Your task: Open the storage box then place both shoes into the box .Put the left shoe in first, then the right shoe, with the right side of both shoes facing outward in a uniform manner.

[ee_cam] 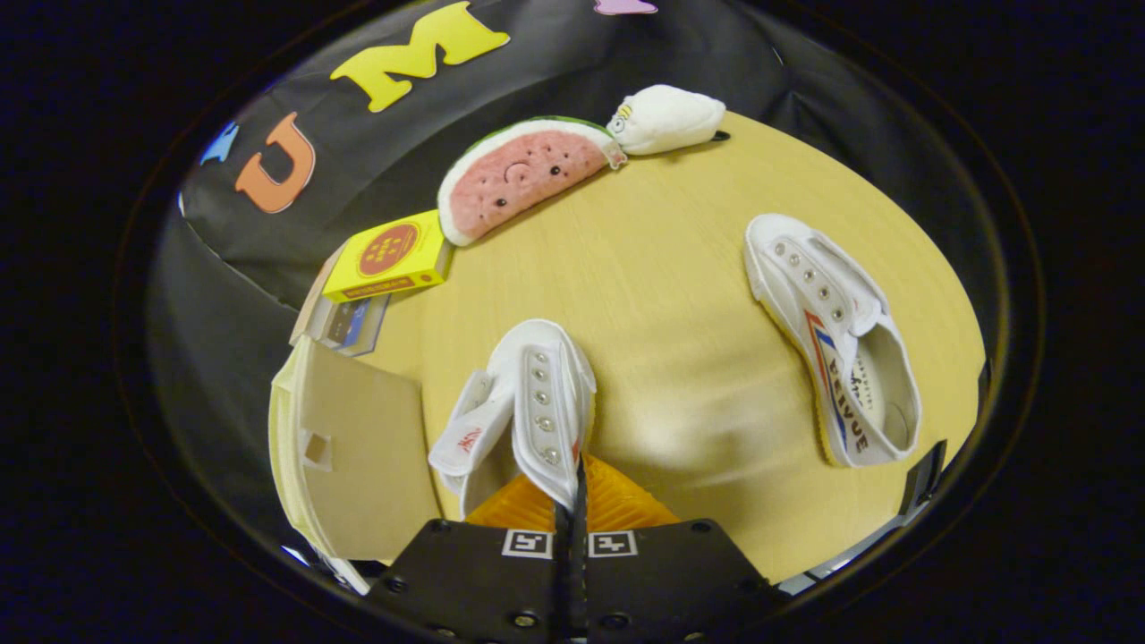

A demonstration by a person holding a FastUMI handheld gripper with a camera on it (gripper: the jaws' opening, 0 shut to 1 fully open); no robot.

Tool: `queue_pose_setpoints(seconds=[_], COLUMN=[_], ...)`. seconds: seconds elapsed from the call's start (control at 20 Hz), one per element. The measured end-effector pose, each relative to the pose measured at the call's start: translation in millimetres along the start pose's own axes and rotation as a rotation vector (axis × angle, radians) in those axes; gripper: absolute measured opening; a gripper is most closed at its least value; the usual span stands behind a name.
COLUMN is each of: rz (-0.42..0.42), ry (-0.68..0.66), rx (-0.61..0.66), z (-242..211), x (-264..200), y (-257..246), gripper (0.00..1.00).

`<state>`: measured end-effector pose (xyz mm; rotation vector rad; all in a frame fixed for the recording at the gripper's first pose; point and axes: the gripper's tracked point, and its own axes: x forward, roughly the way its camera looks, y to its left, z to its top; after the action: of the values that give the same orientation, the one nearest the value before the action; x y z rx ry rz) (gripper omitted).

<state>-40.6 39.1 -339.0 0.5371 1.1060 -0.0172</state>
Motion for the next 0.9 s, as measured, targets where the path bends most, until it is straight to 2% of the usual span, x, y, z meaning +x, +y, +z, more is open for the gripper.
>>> queue_pose_setpoints(seconds=[0.6, 0.9], rz=[0.141, 0.209], ry=[-0.102, -0.131], rx=[0.056, 0.069], z=[-3, -17], x=[-100, -117], y=[134, 203], gripper=[0.0, 0.0])
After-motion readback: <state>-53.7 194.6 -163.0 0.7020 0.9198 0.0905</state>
